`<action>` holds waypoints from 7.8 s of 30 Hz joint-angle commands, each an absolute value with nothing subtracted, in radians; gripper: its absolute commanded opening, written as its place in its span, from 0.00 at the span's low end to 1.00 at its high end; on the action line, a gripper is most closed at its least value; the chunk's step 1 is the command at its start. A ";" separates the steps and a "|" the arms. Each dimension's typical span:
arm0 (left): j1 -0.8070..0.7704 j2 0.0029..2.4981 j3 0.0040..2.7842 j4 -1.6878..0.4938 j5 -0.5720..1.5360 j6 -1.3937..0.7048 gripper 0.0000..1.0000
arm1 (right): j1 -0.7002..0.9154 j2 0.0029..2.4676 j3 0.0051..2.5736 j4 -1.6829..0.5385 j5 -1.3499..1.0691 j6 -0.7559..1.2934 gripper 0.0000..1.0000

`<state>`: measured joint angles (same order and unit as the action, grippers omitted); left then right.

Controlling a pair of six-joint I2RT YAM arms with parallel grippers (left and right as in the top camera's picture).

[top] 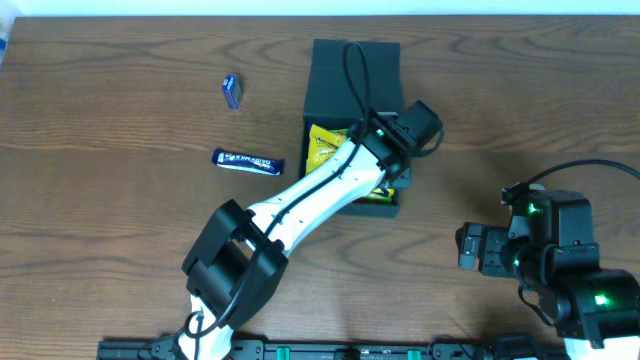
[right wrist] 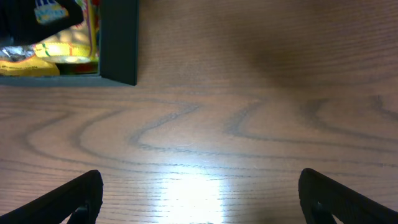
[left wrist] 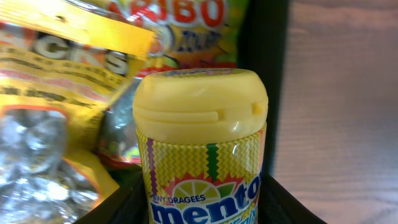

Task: Pack container
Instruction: 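Hold the Mentos bottle upright in the box corner, then release the Mentos bottle and move the left gripper to the Dairy Milk bar, then grasp the blue Dairy Milk bar with the left gripper and lift, then lower the Dairy Milk bar into the box and release it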

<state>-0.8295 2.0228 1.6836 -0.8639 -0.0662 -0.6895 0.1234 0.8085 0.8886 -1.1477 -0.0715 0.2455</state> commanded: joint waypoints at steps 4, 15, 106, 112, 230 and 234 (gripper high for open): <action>-0.852 2.040 1.703 -0.875 -0.033 -0.624 0.16 | 0.115 0.802 0.888 -1.148 -0.072 0.257 0.99; -0.853 2.043 1.673 -0.886 -0.036 -0.663 0.12 | 0.115 0.802 0.888 -1.148 -0.072 0.257 0.99; -0.204 1.924 1.358 -0.759 0.128 -1.222 0.87 | 0.115 0.802 0.888 -1.148 -0.072 0.257 0.99; -0.187 1.990 1.358 -0.757 0.124 -1.246 0.87 | 0.115 0.802 0.888 -1.148 -0.072 0.257 0.99; -0.571 2.142 1.830 -0.755 0.115 -1.826 0.15 | 0.115 0.802 0.888 -1.148 -0.072 0.257 0.99; -0.570 2.159 1.829 -0.755 0.121 -1.826 0.16 | 0.115 0.802 0.888 -1.148 -0.072 0.257 0.99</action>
